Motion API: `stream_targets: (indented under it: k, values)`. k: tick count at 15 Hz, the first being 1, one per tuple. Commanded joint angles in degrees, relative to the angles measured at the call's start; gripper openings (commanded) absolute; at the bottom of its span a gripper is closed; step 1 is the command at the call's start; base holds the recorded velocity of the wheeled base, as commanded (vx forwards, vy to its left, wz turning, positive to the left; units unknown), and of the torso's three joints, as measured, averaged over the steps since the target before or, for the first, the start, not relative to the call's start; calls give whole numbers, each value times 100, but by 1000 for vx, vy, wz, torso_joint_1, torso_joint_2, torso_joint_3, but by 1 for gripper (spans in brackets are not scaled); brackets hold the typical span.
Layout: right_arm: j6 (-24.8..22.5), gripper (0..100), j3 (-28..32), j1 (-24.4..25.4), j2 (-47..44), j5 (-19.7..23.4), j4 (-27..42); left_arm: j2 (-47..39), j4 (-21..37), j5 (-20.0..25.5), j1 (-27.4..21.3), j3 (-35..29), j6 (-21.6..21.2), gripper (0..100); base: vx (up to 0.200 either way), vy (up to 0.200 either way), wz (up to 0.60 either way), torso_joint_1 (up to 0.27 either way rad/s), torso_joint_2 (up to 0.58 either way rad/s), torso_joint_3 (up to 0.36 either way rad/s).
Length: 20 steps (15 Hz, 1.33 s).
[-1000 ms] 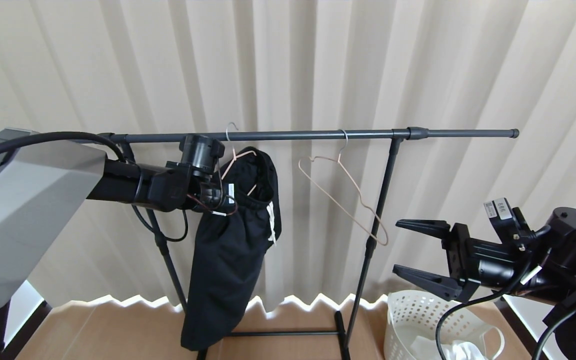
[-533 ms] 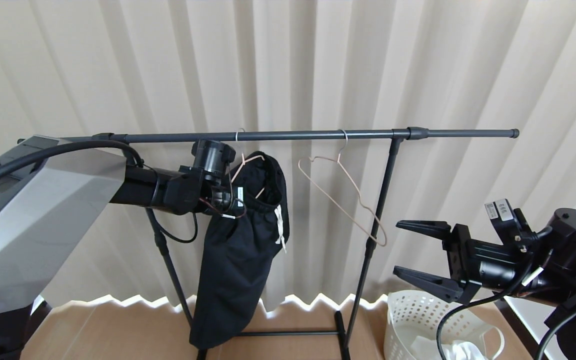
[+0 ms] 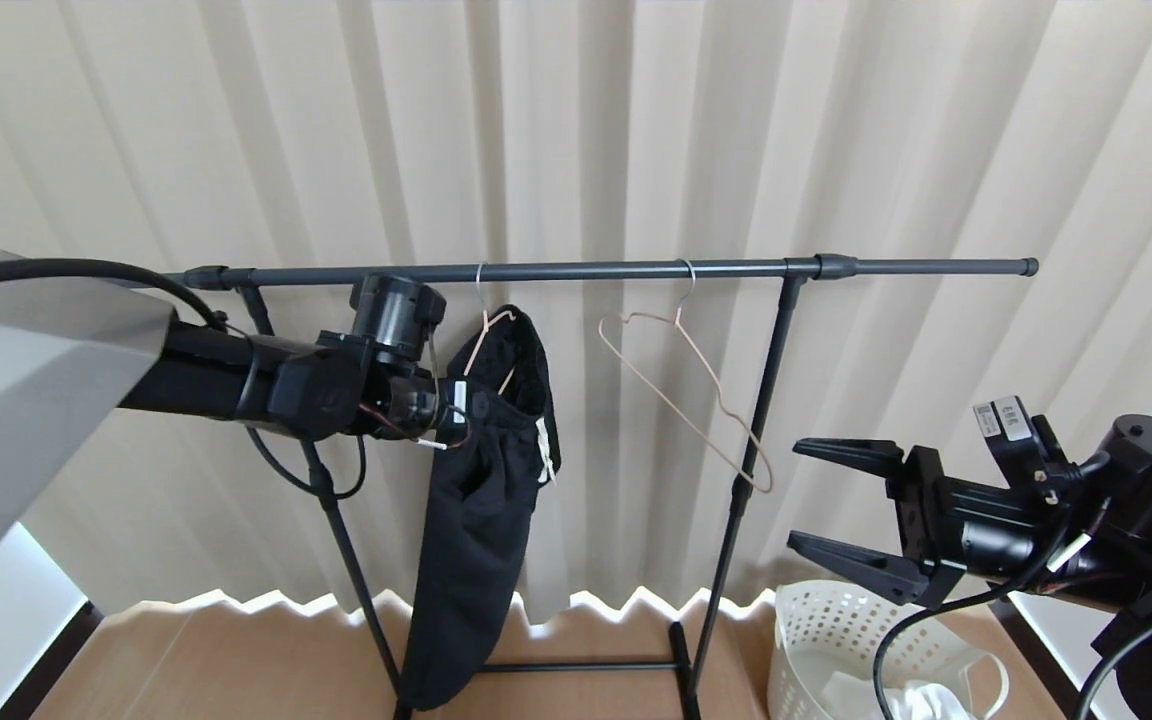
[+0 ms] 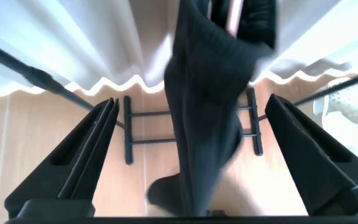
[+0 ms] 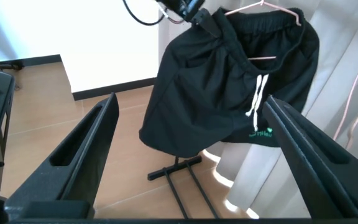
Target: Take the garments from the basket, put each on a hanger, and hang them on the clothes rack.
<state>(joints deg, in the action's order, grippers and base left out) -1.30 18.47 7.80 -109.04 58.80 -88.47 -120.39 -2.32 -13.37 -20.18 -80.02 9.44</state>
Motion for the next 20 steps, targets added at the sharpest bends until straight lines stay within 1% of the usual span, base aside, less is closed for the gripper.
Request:
stream_targets:
  k: [1, 2, 3, 4, 5, 6, 7, 8, 9, 10, 11, 12, 13, 14, 15, 16, 17, 18, 19, 20]
  values:
    - [7, 100, -1, -7, 120, 0, -4, 1176, -700, 212, 5, 1146, -284, 100, 0, 0, 0, 0, 0, 0]
    - [7, 100, -10, -7, 173, 0, -4, 1545, -1122, 283, 5, 1639, -407, 100, 0, 0, 0, 0, 0, 0]
    - [7, 100, -19, -7, 217, -8, -4, 1950, -1298, 283, 5, 2113, -601, 100, 0, 0, 0, 0, 0, 0]
    - [16, 100, -19, -7, 331, 0, 5, 2336, -1298, 283, 5, 2491, -733, 100, 0, 0, 0, 0, 0, 0]
    - [183, 100, -1, -33, 489, 0, 22, 2881, -1306, 300, -13, 3027, -794, 100, 0, 0, 0, 0, 0, 0]
    - [579, 100, -10, -121, 727, -44, 14, 3365, -1306, 300, -48, 3432, -794, 100, 0, 0, 0, 0, 0, 0]
    - [684, 100, -19, -174, 806, -70, 14, 3505, -1306, 300, -57, 3555, -794, 100, 0, 0, 0, 0, 0, 0]
    - [904, 100, -45, -385, 1193, -158, 49, 4147, -1306, 300, -57, 4056, -785, 100, 0, 0, 0, 0, 0, 0]
    - [965, 100, -212, -736, 1641, -158, 93, 4850, -1306, 300, -57, 4680, -777, 100, 0, 0, 0, 0, 0, 0]
    - [965, 100, -449, -903, 1931, -167, 189, 5307, -1306, 291, -57, 5154, -768, 100, 0, 0, 0, 0, 0, 0]
    - [965, 100, -660, -947, 2133, -175, 260, 5667, -1306, 300, -57, 5497, -768, 100, 0, 0, 0, 0, 0, 0]
    - [939, 100, -994, -982, 2265, -193, 269, 6072, -1298, 309, -65, 5893, -750, 100, 0, 0, 0, 0, 0, 0]
    - [851, 100, -1205, -1026, 2291, -211, 269, 6256, -1306, 291, -83, 6183, -750, 100, 0, 0, 0, 0, 0, 0]
    - [324, 100, -1610, -1079, 2256, -307, 269, 6625, -1315, 283, -92, 6613, -750, 100, 0, 0, 0, 0, 0, 0]
    - [-291, 100, -1847, -1097, 2212, -597, 295, 6933, -1298, 283, -83, 6842, -741, 100, 0, 0, 0, 0, 0, 0]
    - [-792, 100, -1847, -1070, 2230, -949, 638, 7188, -1298, 265, -65, 7044, -741, 100, 0, 0, 0, 0, 0, 0]
    - [-1179, 100, -1847, -1026, 2485, -1547, 1279, 7592, -1271, 256, -48, 7308, -741, 100, 0, 0, 0, 0, 0, 0]
    - [-1267, 100, -1847, -991, 2695, -1757, 1543, 7768, -1245, 247, -39, 7431, -741, 100, 0, 0, 0, 0, 0, 0]
    - [-1302, 100, -1847, -842, 3337, -2135, 2360, 8120, -1192, 247, -39, 7765, -750, 100, 0, 0, 0, 0, 0, 0]
    - [-1302, 100, -1847, -754, 4198, -2320, 3389, 8515, -1157, 239, -30, 8002, -750, 100, 0, 0, 0, 0, 0, 0]
